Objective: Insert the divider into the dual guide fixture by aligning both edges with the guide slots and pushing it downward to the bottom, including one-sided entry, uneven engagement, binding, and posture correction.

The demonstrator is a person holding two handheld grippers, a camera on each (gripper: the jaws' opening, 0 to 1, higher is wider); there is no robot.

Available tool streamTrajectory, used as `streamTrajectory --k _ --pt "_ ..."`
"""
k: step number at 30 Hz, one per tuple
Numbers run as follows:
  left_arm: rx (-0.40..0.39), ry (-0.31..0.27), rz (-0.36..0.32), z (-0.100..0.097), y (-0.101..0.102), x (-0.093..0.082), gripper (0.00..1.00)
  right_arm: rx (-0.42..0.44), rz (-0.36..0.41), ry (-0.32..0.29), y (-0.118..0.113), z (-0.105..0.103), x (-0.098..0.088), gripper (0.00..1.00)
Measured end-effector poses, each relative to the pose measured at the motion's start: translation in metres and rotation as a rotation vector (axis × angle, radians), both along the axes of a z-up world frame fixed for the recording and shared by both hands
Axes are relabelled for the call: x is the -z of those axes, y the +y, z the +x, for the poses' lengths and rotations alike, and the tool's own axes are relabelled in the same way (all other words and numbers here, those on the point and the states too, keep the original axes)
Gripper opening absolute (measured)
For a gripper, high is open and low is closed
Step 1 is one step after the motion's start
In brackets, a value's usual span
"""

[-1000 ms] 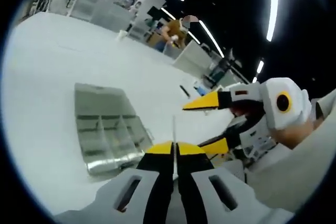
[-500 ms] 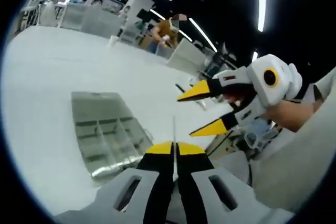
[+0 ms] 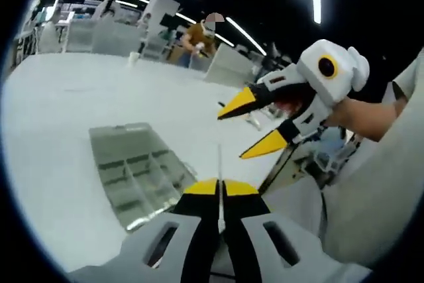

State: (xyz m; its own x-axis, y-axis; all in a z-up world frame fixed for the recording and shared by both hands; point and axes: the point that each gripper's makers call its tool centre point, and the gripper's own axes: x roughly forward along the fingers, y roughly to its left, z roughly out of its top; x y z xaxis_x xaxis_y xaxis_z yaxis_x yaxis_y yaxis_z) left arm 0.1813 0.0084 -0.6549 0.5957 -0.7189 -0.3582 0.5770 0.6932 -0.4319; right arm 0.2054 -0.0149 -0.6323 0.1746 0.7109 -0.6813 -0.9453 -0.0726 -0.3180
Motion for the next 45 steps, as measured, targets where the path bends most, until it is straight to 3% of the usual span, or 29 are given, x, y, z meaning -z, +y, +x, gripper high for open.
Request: streamTrajectory --k 21,33,39,45 --pt "0.068 -0.08 0.054 -0.007 -0.001 -0.011 0.0 -0.13 -0.065 0.101 0.002 -0.014 -0.009 0.23" --pt "0.113 -0.123 0.083 -0.013 -0.006 -0.013 0.0 -0.217 -0.102 0.156 0.009 -0.028 -0.007 0.15" --pt "0.128 -0.143 0.101 -0.014 -0.006 -0.013 0.0 -0.249 -0.124 0.186 0.008 -0.034 -0.006 0.06" --pt "0.15 -0.168 0.128 -0.016 -0.008 -0.013 0.0 -0.273 -0.147 0.196 0.008 -0.038 -0.003 0.05"
